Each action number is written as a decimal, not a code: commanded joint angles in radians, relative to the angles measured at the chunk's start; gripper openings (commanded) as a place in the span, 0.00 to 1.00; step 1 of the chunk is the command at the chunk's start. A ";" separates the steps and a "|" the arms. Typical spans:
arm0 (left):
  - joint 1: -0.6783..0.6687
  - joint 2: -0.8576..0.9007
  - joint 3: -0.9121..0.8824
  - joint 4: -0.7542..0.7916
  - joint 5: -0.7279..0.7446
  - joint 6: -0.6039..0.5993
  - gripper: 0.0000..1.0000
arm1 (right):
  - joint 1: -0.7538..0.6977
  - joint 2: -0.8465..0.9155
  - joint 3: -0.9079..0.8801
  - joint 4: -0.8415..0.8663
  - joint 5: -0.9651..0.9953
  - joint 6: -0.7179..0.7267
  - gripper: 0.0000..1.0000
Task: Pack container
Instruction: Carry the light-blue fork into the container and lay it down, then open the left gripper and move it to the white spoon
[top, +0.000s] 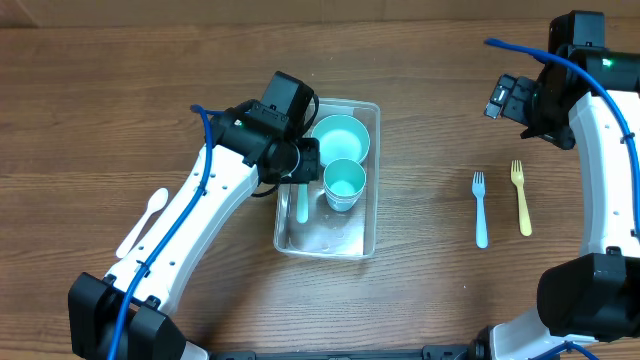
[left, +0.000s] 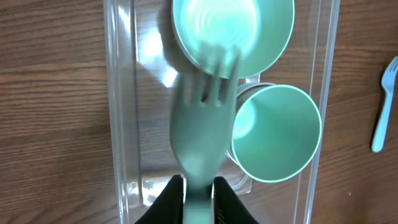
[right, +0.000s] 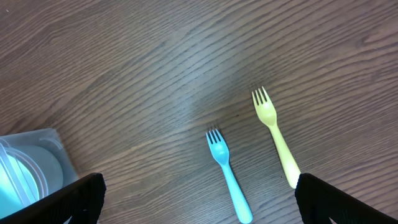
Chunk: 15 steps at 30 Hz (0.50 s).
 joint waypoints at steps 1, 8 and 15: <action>-0.002 0.005 0.026 0.015 -0.011 -0.011 0.41 | 0.000 -0.023 0.021 0.006 0.007 0.005 1.00; 0.053 0.004 0.044 -0.006 -0.041 0.000 0.49 | 0.000 -0.023 0.021 0.006 0.007 0.005 1.00; 0.327 -0.001 0.060 -0.225 -0.115 0.179 0.52 | 0.000 -0.023 0.021 0.006 0.007 0.005 1.00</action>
